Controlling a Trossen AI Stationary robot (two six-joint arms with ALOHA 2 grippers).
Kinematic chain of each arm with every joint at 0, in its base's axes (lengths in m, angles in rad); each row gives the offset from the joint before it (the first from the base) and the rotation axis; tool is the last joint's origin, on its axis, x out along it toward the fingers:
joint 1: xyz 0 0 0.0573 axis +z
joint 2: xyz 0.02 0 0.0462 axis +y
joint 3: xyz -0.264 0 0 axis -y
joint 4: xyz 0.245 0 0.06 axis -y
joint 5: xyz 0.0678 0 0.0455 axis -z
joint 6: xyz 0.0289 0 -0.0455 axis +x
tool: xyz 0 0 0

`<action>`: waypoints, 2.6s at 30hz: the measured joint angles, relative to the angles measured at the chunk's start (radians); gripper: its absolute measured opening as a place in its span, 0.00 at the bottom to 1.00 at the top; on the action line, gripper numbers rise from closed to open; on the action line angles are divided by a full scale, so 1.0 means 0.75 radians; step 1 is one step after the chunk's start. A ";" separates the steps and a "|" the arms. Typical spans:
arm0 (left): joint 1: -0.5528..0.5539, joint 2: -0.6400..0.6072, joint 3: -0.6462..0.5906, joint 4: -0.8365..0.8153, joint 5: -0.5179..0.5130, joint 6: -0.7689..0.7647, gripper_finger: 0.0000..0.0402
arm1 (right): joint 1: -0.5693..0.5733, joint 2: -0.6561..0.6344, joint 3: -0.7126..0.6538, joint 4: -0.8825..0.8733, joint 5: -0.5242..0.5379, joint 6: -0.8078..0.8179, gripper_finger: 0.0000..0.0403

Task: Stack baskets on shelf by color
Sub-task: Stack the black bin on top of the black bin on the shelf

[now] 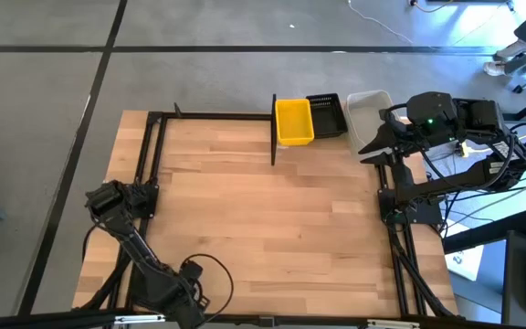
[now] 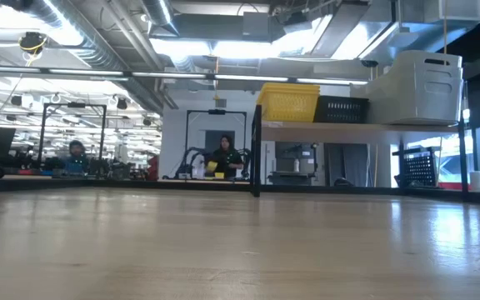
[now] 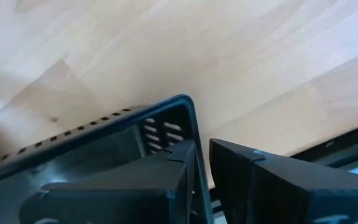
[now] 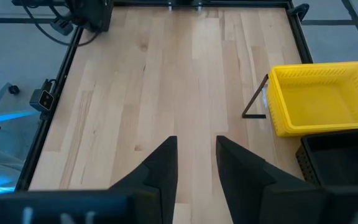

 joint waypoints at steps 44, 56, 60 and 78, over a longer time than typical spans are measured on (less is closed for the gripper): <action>0.299 -0.034 0.042 -0.107 0.152 0.720 0.01 | 0.000 0.001 0.000 0.001 0.002 -0.005 0.27; 0.735 -0.032 0.240 -0.258 0.051 1.735 0.00 | 0.000 0.001 0.000 0.041 0.004 -0.066 0.27; 0.885 -0.031 0.240 -0.236 -0.004 1.920 0.00 | 0.000 0.001 0.000 0.069 0.003 -0.071 0.27; 1.104 -0.031 0.240 0.019 -0.049 2.151 0.03 | 0.000 0.001 0.000 0.072 0.003 -0.070 0.27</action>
